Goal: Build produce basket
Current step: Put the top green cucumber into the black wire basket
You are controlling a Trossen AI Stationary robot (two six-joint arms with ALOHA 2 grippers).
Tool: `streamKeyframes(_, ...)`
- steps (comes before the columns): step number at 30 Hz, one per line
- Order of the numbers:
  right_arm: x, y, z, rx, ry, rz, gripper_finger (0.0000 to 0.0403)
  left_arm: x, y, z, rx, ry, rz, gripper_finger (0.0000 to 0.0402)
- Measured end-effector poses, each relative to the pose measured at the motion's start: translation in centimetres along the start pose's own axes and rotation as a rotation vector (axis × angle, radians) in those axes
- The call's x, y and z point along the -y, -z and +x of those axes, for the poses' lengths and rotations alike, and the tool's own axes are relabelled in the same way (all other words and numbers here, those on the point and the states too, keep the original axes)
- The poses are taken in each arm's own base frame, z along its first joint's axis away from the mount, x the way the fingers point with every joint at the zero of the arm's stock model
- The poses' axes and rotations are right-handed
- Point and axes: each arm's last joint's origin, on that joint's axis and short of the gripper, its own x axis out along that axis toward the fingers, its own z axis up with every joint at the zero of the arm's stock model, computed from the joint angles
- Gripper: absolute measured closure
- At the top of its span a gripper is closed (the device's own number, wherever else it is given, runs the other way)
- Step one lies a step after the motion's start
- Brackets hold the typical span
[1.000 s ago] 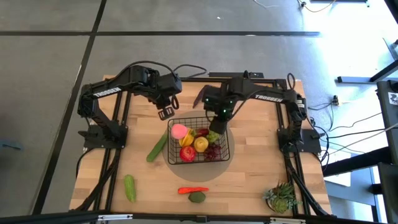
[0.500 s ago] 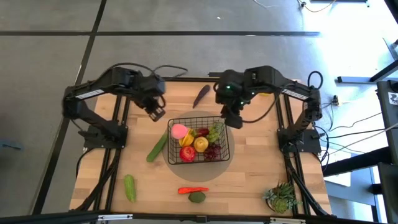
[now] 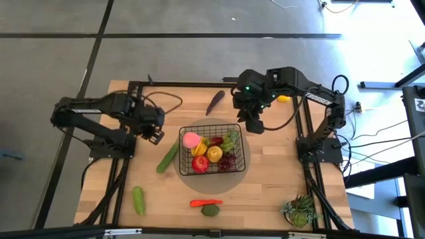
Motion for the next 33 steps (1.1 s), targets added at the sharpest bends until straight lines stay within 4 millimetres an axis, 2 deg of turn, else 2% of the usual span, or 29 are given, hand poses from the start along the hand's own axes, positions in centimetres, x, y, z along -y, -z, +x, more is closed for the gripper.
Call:
streamKeyframes(8,1.0,0.2,-0.2,-0.005,0.013,0.015,0.0319,0.3,1.5,4.7,-0.068,-0.073,0.108,0.0334)
streamKeyframes(13,1.4,0.4,-0.5,0.019,-0.134,-0.028,0.0319,0.7,1.4,6.5,-0.049,-0.034,0.106,0.0334)
streamKeyframes(16,2.1,0.5,-0.7,0.031,-0.149,-0.024,0.0319,0.8,1.5,7.2,-0.042,-0.021,0.108,0.0334)
streamKeyframes(21,4.2,1.2,-1.2,0.006,-0.039,0.085,0.0319,0.9,1.4,8.2,-0.032,-0.003,0.105,0.0334)
streamKeyframes(28,7.7,1.9,-1.8,-0.001,0.154,0.291,0.0319,1.1,1.2,8.3,0.027,-0.001,0.103,0.0334)
streamKeyframes(33,8.9,2.3,-1.7,-0.023,0.174,0.346,0.0319,1.0,0.5,8.3,0.039,0.020,0.087,0.0334)
